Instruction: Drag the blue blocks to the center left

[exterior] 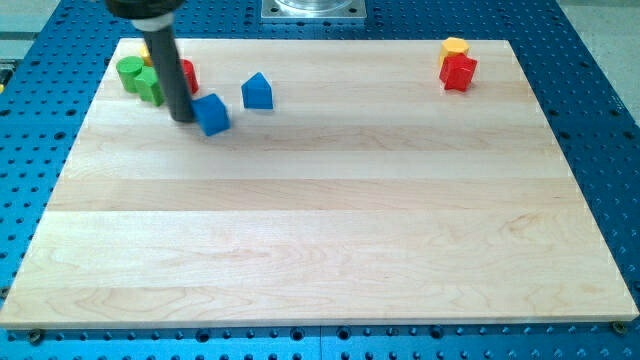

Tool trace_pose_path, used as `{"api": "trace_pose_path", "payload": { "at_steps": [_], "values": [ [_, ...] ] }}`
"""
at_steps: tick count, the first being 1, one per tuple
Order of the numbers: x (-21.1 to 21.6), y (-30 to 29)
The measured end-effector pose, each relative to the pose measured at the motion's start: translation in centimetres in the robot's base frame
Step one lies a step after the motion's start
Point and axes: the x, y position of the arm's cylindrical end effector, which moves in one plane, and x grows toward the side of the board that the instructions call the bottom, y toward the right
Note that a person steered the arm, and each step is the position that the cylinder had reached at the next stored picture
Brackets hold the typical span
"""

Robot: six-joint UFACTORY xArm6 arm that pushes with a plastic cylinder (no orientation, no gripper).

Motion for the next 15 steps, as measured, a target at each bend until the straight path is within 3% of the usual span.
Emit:
{"api": "trace_pose_path", "payload": {
  "at_steps": [1,2,3,5,6,7,9,10,11,12,13,14,15],
  "values": [
    [-3.2,2.5],
    [-1.2,7.4],
    [2.7,4.4],
    [7.9,8.5],
    [8.8,2.1],
    [10.7,0.5],
    [6.4,4.5],
    [6.3,-3.7],
    [6.3,-5.1],
    [6.3,8.8],
    [0.9,16.7],
    [-4.9,14.6],
    [-5.2,9.3]
  ]
}}
